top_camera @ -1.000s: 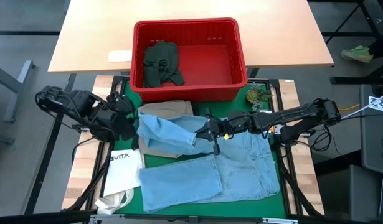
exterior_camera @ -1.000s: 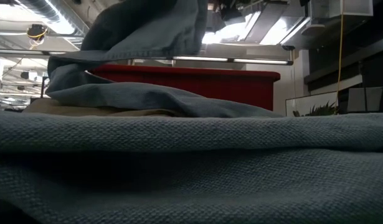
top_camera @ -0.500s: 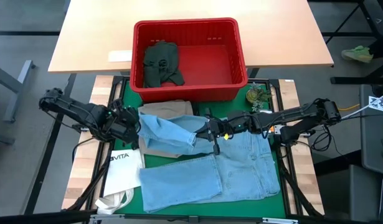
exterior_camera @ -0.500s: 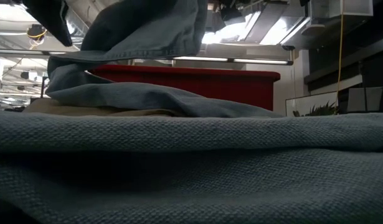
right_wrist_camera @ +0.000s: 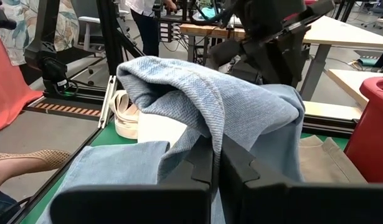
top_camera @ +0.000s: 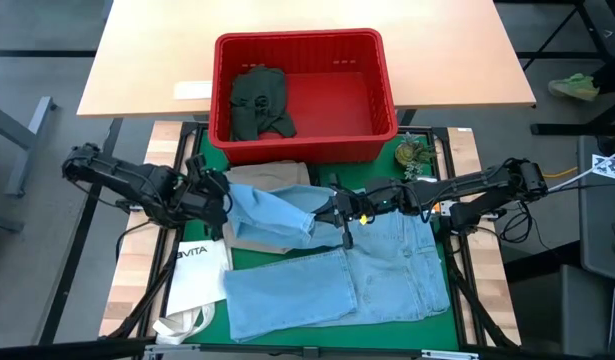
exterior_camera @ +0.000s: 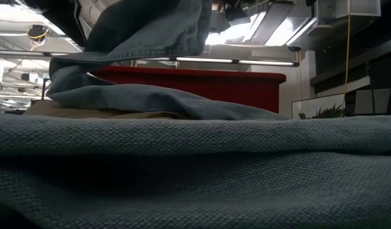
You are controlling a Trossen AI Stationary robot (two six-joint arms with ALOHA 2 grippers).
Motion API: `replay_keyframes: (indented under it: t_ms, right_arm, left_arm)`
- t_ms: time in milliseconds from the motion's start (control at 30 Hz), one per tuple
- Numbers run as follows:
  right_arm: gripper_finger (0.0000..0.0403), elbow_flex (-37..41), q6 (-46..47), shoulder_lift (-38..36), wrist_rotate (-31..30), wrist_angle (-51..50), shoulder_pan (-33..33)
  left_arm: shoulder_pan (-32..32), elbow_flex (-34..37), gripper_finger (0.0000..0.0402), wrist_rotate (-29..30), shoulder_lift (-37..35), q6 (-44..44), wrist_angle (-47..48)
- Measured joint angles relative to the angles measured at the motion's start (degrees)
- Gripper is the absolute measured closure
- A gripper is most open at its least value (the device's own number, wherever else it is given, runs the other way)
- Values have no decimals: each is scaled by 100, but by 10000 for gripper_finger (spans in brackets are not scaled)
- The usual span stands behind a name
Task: Fold Laundry from Bin
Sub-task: Fold the light blue pants
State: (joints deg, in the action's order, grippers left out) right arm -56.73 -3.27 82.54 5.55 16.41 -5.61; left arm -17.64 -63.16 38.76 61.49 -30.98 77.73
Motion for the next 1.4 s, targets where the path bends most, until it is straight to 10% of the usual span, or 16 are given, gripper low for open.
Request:
replay_keyframes:
  t_ms: [933, 1200, 1400]
  right_arm:
    - [393, 0, 0, 0, 39, -1, 0]
    - [393, 0, 38, 0, 292, -1, 0]
    - [393, 0, 375, 0, 238, 15, 0]
  left_arm:
    - [1465, 2, 257, -1307, 216, 1604, -387]
    - [1712, 2, 381, -1754, 450, 1761, -58]
    - [1736, -417, 396, -3411, 402, 1457, 1200]
